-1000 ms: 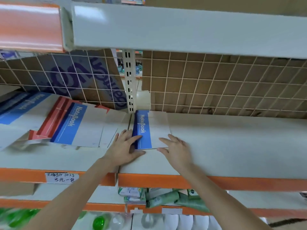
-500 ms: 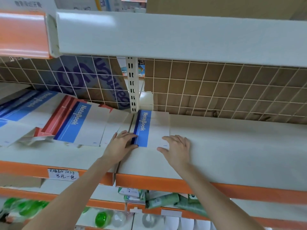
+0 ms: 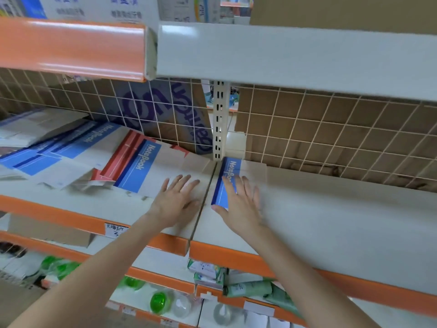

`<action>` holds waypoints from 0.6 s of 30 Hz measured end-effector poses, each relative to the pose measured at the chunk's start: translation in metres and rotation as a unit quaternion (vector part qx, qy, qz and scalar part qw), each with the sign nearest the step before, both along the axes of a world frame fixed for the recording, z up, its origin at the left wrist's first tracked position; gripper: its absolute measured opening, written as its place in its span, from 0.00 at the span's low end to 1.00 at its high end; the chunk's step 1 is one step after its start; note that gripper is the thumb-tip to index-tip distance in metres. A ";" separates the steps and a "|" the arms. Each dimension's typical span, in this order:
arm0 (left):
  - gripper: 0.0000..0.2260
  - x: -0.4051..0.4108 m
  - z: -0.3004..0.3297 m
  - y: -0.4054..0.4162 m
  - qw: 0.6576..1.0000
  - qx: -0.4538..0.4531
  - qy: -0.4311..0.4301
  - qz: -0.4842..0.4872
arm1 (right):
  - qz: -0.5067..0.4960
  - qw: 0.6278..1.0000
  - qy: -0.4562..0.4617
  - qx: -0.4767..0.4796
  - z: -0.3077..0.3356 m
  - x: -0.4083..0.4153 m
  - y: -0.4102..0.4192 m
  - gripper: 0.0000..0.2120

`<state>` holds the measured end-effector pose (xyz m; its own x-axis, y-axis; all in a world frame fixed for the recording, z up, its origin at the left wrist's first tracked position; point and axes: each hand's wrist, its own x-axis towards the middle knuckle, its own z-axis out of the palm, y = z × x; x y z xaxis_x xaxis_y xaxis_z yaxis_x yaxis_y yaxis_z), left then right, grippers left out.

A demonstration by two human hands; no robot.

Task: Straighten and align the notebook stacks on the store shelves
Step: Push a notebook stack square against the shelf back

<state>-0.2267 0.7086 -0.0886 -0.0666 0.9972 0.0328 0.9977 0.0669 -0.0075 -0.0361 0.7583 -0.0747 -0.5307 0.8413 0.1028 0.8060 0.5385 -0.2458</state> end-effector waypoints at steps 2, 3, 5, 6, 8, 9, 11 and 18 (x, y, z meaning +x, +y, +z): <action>0.30 -0.034 0.006 -0.014 0.999 -0.017 0.032 0.021 | 0.039 0.999 0.008 -0.013 0.001 -0.028 -0.009 0.37; 0.32 -0.052 0.008 -0.020 0.997 -0.031 0.058 0.032 | 0.053 0.998 0.008 -0.023 0.000 -0.042 -0.014 0.37; 0.36 -0.085 0.012 -0.030 0.990 -0.065 0.112 0.051 | 0.072 0.996 0.004 -0.047 -0.004 -0.071 -0.021 0.40; 0.38 -0.098 0.013 -0.033 0.986 -0.081 0.133 0.058 | 0.077 0.995 -0.002 -0.057 -0.006 -0.084 -0.023 0.41; 0.38 -0.121 0.015 -0.038 0.982 -0.098 0.150 0.061 | 0.079 0.994 -0.014 -0.072 -0.012 -0.112 -0.027 0.43; 0.37 -0.127 0.016 -0.038 0.982 -0.099 0.150 0.057 | 0.078 0.994 -0.020 -0.080 -0.014 -0.123 -0.028 0.43; 0.33 -0.139 0.017 -0.039 0.981 -0.097 0.165 0.042 | 0.074 0.992 -0.032 -0.094 -0.020 -0.146 -0.029 0.45; 0.25 -0.154 0.010 -0.041 0.982 -0.045 0.182 -0.018 | 0.020 0.996 -0.026 -0.081 -0.040 -0.172 -0.031 0.29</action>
